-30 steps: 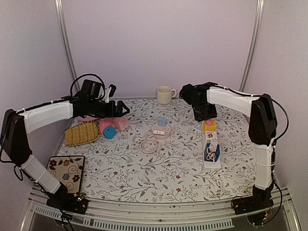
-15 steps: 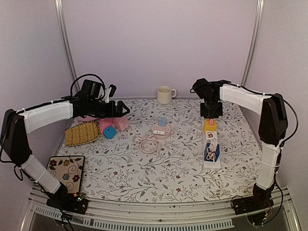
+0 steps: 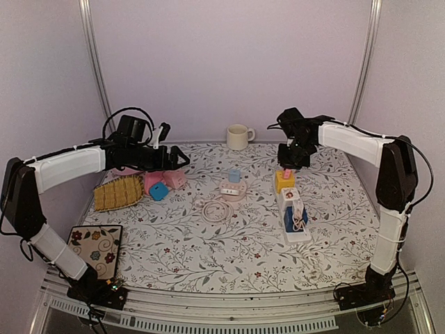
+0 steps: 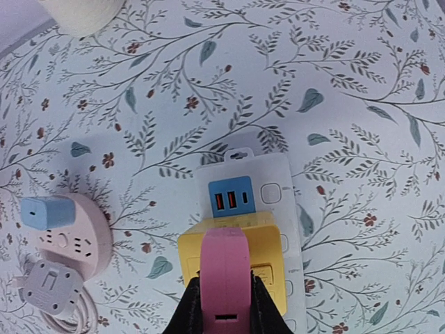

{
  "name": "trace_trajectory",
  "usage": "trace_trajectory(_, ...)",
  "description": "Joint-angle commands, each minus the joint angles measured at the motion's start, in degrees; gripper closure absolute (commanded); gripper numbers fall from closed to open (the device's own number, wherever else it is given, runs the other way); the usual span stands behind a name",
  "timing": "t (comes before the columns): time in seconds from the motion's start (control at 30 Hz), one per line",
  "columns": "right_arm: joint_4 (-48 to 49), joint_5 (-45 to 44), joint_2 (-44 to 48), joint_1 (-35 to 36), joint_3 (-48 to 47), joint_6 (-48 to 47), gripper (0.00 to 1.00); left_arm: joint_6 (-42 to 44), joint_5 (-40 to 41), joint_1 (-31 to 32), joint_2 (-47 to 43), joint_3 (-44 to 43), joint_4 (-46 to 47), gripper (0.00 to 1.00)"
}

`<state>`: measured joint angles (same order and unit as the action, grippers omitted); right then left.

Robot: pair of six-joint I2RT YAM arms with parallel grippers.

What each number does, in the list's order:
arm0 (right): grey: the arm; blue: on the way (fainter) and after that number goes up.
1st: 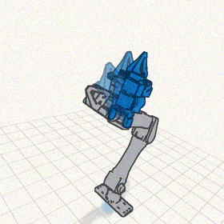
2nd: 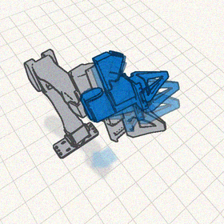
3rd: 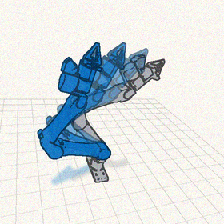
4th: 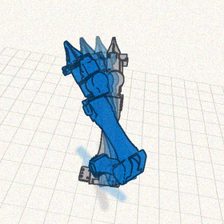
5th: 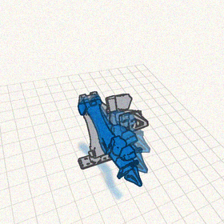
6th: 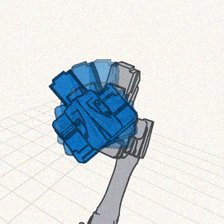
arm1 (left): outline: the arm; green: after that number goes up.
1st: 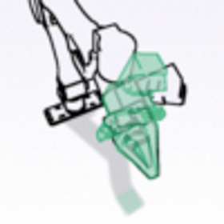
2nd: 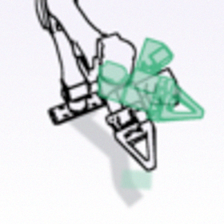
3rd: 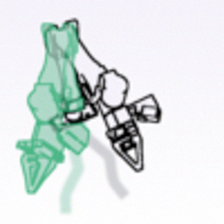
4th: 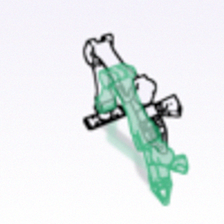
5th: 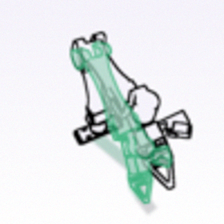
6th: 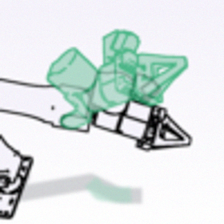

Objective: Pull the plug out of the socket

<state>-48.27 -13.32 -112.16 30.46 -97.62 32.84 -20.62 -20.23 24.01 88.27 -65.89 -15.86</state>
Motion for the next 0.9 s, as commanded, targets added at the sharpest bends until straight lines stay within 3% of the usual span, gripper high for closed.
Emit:
trace_trajectory(0.0, 10.76, 8.18, 3.63, 4.00, -0.73, 4.51, 0.97, -0.23, -4.43, 0.67, 1.63, -1.33, 1.20, 0.03)
trace_trajectory(0.23, 15.82, 9.24, 1.65, 9.82, -1.25, 7.35, 0.97, 0.61, -6.37, 3.24, 5.71, -3.99, 1.11, 0.03)
trace_trajectory(0.5, 19.23, 9.61, -0.16, 16.04, -1.17, 8.11, 0.97, 2.05, -4.41, 8.18, 11.65, -8.66, -1.93, 0.09)
trace_trajectory(0.87, 20.58, 10.17, 1.62, 16.74, 4.46, 11.66, 0.97, 3.87, 2.03, 13.71, 21.59, -18.61, -8.64, 0.09)
